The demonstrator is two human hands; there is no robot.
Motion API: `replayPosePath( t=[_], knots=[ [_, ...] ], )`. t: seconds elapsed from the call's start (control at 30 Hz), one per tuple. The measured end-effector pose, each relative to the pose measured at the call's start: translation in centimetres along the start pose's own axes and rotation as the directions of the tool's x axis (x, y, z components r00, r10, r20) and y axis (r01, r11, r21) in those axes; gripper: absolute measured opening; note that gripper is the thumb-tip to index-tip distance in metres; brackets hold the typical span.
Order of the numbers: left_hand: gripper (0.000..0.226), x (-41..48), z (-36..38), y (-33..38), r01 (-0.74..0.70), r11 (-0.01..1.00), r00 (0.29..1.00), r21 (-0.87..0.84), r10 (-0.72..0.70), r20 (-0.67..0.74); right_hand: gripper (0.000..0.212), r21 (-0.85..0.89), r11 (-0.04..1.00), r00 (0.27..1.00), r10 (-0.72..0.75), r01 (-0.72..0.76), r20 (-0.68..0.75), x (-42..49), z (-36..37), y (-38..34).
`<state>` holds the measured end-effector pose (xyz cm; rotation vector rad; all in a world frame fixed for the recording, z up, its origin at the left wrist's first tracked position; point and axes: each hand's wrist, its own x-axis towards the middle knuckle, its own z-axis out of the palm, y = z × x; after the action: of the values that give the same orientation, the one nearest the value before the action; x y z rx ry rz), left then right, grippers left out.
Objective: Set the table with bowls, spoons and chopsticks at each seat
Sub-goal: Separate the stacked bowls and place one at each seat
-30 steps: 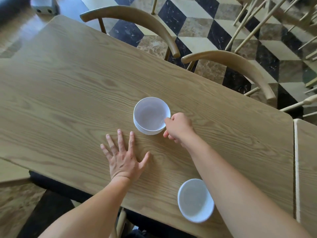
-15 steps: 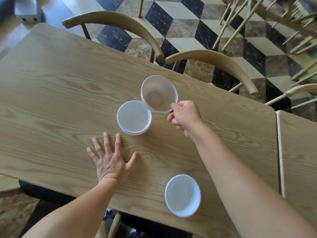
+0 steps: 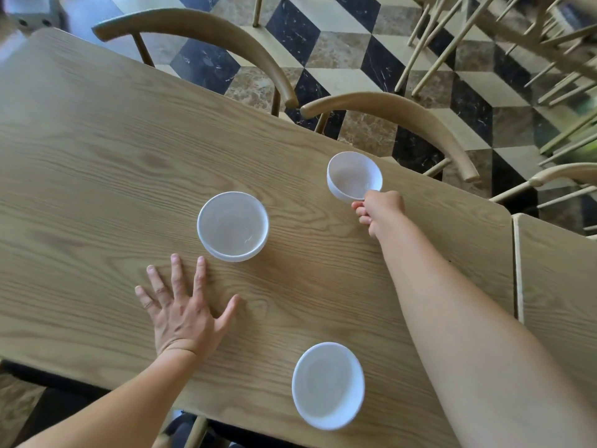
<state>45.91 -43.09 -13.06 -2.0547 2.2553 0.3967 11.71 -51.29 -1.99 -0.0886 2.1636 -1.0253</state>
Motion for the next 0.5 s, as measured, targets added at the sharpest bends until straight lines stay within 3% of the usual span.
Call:
replayPosePath(
  t=[0.23,0.5],
  knots=[
    [0.104,-0.1,-0.6,0.3,0.005,1.000,1.000,-0.003,-0.005,0.011,0.027,0.162,0.985,0.994,0.070,-0.056,-0.081,2.1,0.1,-0.7],
    [0.104,-0.3,-0.9,0.5,0.007,1.000,1.000,-0.006,-0.007,0.017,0.031,0.250,0.960,0.989,0.142,-0.128,-0.040,3.2,1.1,-0.9]
  ],
)
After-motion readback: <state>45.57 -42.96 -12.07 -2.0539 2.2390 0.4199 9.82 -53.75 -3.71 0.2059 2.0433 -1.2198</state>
